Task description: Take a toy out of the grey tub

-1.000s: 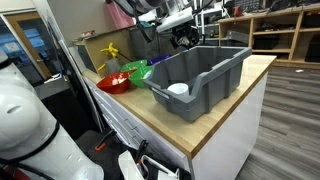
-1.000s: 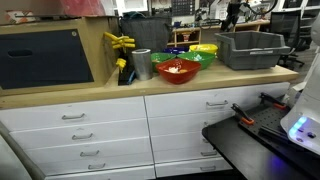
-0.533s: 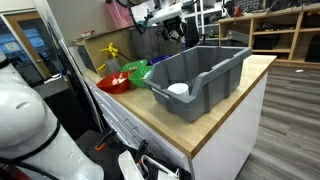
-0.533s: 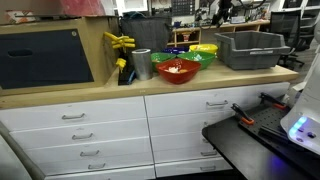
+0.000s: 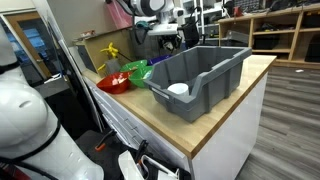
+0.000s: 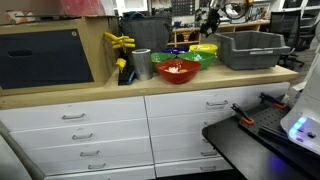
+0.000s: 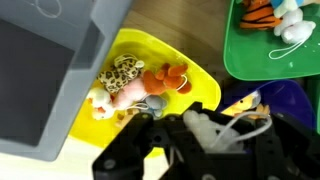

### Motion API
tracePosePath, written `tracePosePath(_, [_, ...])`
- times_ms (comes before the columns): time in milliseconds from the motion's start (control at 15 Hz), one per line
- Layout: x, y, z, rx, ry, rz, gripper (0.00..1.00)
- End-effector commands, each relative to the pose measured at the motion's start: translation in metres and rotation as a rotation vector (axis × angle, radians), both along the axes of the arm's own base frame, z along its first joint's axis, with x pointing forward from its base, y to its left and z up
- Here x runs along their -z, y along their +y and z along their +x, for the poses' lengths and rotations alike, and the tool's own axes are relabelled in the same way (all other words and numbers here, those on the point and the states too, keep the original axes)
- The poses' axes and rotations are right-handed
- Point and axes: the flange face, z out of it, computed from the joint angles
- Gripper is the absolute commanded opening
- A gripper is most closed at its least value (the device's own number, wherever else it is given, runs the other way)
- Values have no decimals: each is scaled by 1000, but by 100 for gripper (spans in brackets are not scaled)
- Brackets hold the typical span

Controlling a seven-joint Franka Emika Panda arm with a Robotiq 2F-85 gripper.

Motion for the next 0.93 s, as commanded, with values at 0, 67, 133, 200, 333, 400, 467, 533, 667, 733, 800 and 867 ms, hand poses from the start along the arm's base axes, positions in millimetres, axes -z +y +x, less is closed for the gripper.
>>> tracePosePath(0, [17, 8, 29, 2, -3, 47, 0])
tracePosePath(67, [20, 11, 35, 1, -4, 48, 0])
tracePosePath(133, [22, 15, 41, -2, -7, 46, 0])
tracePosePath(200, [23, 17, 47, -6, -11, 40, 0])
tracePosePath(333, [22, 20, 57, -16, -26, 27, 0])
tracePosePath(400, [22, 20, 62, -20, -34, 24, 0])
tracePosePath(467, [21, 21, 66, -23, -43, 24, 0])
tracePosePath(533, [20, 22, 69, -25, -51, 28, 0])
tracePosePath(667, [22, 27, 75, -24, -60, 41, 0])
tracePosePath(733, [23, 30, 77, -26, -58, 52, 0])
tracePosePath(800, [27, 35, 79, -29, -47, 70, 0])
tracePosePath(867, [30, 39, 81, -32, -43, 83, 0])
